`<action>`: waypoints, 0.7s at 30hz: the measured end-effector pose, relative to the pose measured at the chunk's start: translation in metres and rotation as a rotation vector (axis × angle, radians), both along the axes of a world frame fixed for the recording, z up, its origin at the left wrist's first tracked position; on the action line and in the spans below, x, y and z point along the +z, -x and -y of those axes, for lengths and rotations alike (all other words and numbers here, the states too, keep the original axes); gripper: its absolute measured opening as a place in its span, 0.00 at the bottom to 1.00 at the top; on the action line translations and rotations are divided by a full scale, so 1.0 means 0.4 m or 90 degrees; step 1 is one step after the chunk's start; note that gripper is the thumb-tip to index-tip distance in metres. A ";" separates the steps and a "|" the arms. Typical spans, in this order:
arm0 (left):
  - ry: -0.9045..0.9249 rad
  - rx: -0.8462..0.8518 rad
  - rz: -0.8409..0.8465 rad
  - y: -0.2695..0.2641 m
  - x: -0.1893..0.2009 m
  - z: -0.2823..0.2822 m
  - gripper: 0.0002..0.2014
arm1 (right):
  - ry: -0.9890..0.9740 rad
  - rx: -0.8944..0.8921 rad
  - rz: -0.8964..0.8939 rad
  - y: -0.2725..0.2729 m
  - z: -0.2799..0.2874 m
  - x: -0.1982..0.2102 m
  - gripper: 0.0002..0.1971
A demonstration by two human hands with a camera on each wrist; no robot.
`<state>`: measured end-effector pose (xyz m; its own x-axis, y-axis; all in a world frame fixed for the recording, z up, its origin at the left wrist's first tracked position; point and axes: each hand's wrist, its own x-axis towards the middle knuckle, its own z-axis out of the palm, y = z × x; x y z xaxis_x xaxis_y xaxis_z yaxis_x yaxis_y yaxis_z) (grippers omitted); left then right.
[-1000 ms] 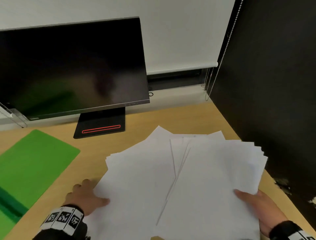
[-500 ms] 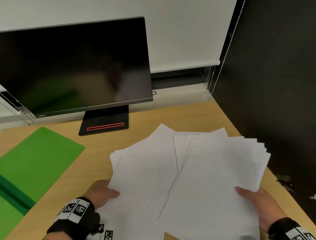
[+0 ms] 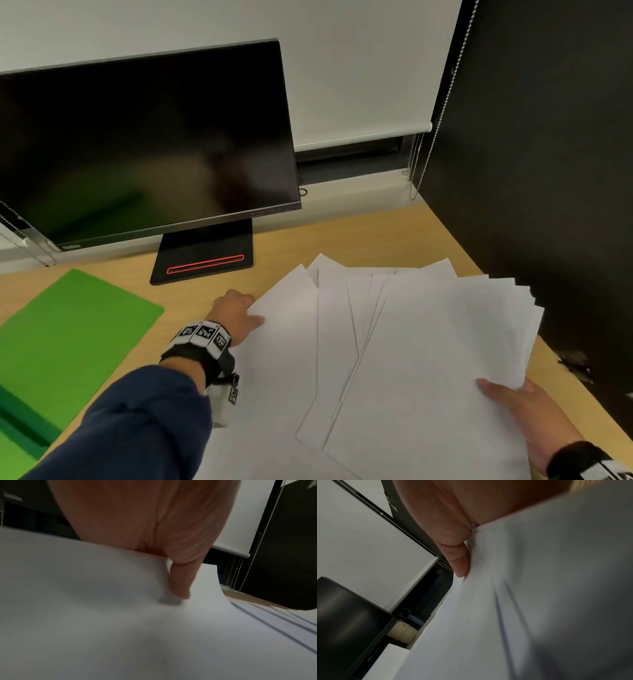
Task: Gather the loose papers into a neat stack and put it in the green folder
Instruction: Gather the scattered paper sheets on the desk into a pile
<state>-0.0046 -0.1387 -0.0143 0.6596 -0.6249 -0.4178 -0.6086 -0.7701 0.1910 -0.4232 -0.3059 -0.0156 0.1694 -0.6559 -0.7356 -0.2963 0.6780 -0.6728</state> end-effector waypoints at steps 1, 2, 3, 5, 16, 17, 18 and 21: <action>-0.023 0.004 -0.006 -0.008 0.000 0.014 0.23 | -0.001 -0.007 0.002 0.000 0.001 -0.004 0.20; -0.046 0.003 -0.010 -0.012 0.002 0.026 0.26 | -0.003 -0.010 0.008 0.001 0.004 -0.006 0.19; -0.070 0.003 -0.012 -0.013 0.004 0.037 0.31 | -0.007 -0.010 0.005 0.001 0.004 -0.007 0.18; -0.119 0.002 -0.016 -0.013 0.001 0.052 0.37 | -0.010 0.000 -0.006 0.001 0.004 -0.008 0.21; -0.158 0.091 -0.069 0.065 -0.009 0.080 0.44 | -0.008 0.013 -0.014 -0.004 0.007 -0.003 0.22; -0.155 0.102 -0.078 0.067 -0.011 0.077 0.41 | -0.009 0.009 -0.020 -0.003 0.009 -0.006 0.18; -0.154 0.103 -0.085 0.068 -0.013 0.073 0.38 | -0.008 0.007 -0.027 -0.003 0.011 -0.005 0.15; -0.158 0.097 -0.123 0.073 -0.015 0.059 0.30 | -0.012 0.007 -0.035 -0.004 0.010 0.002 0.12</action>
<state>-0.0339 -0.1622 -0.0203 0.6313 -0.3880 -0.6715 -0.4533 -0.8872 0.0866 -0.4215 -0.3099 -0.0149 0.1363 -0.6399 -0.7563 -0.3399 0.6869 -0.6424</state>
